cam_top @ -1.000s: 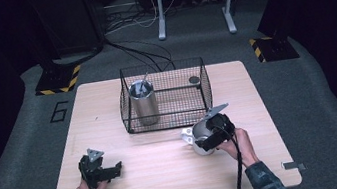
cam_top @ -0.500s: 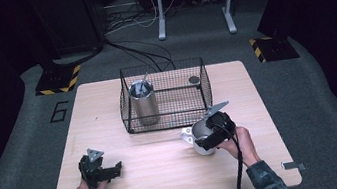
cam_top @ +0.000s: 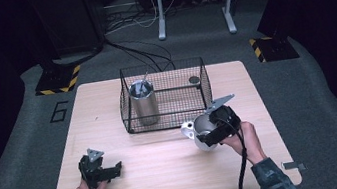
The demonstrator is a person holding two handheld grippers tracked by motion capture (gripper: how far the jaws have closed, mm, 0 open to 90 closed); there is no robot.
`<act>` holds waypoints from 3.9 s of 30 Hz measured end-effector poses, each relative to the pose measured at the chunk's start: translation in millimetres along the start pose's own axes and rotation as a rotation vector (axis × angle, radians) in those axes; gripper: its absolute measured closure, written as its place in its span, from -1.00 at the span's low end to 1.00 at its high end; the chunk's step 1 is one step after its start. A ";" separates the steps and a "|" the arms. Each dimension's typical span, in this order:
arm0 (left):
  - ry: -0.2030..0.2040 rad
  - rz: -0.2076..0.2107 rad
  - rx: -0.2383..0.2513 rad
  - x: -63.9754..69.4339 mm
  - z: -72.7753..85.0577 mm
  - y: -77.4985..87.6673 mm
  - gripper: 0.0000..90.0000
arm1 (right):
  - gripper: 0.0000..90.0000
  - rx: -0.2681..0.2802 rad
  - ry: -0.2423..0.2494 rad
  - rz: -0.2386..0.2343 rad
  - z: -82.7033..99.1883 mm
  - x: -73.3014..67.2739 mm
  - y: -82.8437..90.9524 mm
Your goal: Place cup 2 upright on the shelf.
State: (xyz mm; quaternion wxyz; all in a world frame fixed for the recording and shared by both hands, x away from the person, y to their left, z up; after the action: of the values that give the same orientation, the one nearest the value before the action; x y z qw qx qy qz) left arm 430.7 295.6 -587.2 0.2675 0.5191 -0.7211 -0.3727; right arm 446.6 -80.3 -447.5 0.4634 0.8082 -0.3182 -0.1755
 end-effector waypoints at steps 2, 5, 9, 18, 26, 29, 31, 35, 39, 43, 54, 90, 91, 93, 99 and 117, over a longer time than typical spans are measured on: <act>0.000 0.000 0.000 0.0 0.0 0.0 -0.99 | -0.88 0.008 0.000 -0.004 -1.6 -0.8 3.9; 0.001 0.000 0.002 0.1 -0.1 -0.2 -0.99 | -0.88 0.012 0.002 0.000 -4.7 -1.3 9.7; 0.000 0.000 0.000 0.0 0.0 0.0 -0.99 | -0.88 0.019 0.004 0.000 -9.3 -0.4 17.5; 0.003 0.000 0.002 0.2 0.0 -0.2 -0.99 | -0.88 0.027 0.010 0.010 -17.7 3.6 31.4; 0.000 0.000 0.000 -0.1 0.0 0.0 -0.99 | -0.88 0.030 0.013 0.014 -30.0 8.5 39.0; 0.002 -0.001 0.005 0.1 -0.2 -0.3 -0.99 | -0.88 0.037 0.011 0.012 -33.6 11.1 40.6; 0.001 0.001 0.000 0.1 0.0 0.0 -0.99 | -0.88 0.043 0.002 0.016 -37.2 13.3 41.0; 0.000 0.000 0.000 0.0 0.0 0.0 -0.99 | -0.88 0.049 0.002 0.018 -45.4 17.5 42.3; 0.000 0.000 0.000 0.0 0.0 0.0 -0.99 | -0.88 0.055 0.004 0.024 -52.5 20.8 46.2; 0.000 0.000 0.000 0.0 0.0 0.0 -0.99 | -0.88 0.059 0.007 0.026 -60.0 22.5 49.0; 0.000 0.000 0.000 0.0 0.0 0.0 -0.99 | -0.88 0.063 0.007 0.033 -80.2 28.5 49.6; -0.001 0.001 -0.001 0.0 0.1 0.0 -0.99 | -0.88 0.048 -0.047 0.070 -129.2 67.2 18.6; 0.000 0.001 0.000 0.0 0.0 0.0 -0.99 | -0.88 0.053 -0.045 0.070 -130.4 69.2 17.7; -0.001 0.000 0.000 -0.1 0.0 0.0 -0.99 | -0.88 0.046 -0.058 0.072 -131.3 71.5 15.8; -0.007 0.001 -0.006 -0.3 0.4 0.3 -0.99 | -0.88 0.047 -0.069 0.079 -138.7 74.6 7.0; -0.001 0.000 0.000 -0.1 0.0 0.0 -0.99 | -0.88 0.013 -0.124 0.106 -152.9 88.4 -27.8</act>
State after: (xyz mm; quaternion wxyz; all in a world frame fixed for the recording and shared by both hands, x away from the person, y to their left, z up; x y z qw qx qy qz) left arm 430.7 295.7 -587.2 0.2674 0.5188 -0.7212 -0.3730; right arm 609.9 -32.5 -392.6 0.4462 0.7809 -0.3896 -0.1984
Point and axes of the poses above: each handheld gripper's, and its own axes: y roughly backward along the jaws, z roughly out of its underside, x roughly to its right, the point moved 8 cm from there along -y, roughly forward along the jaws, and after that the axes turned 10 degrees about -x, right-handed, at the moved point
